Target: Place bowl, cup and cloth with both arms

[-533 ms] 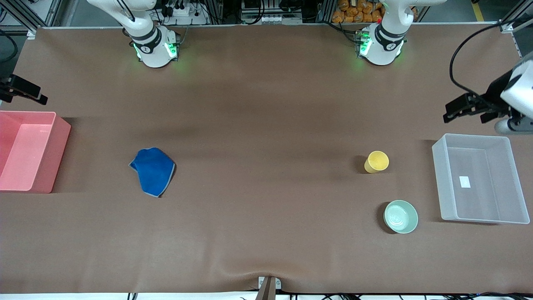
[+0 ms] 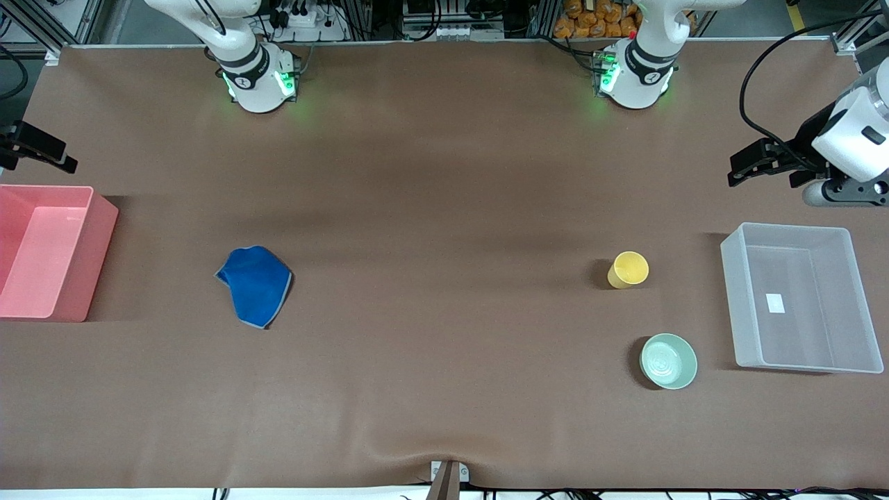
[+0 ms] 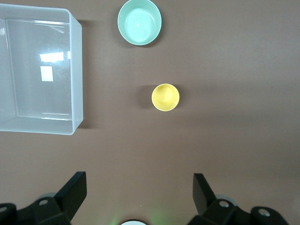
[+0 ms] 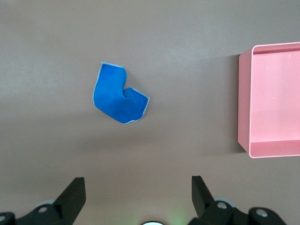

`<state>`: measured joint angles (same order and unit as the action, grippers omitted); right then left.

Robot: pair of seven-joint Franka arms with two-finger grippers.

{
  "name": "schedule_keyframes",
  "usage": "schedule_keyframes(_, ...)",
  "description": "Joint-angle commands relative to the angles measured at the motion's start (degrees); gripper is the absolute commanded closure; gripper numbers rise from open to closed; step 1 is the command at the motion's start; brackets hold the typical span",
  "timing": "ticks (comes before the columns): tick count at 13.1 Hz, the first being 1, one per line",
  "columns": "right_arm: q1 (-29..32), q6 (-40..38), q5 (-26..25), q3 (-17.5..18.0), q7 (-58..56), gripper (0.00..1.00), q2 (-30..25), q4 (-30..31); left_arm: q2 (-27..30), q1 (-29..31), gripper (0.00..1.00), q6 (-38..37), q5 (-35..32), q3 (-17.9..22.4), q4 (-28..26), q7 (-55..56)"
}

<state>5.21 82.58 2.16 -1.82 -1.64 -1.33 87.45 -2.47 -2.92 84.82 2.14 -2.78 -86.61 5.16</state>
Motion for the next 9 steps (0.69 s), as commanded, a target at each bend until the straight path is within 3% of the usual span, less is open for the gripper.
schedule_keyframes(1,-0.55,-0.58,-0.66,-0.11,0.41,0.00,0.45,-0.70,1.15,-0.33,0.00,0.87,-1.35,-0.03,-1.11,0.38)
schedule_keyframes(9,-1.95,-0.49,0.39,-0.02,0.32,0.00,3.17,-0.53,-0.16,-0.24,0.00,2.53,-1.35,-0.03,-1.90,0.99)
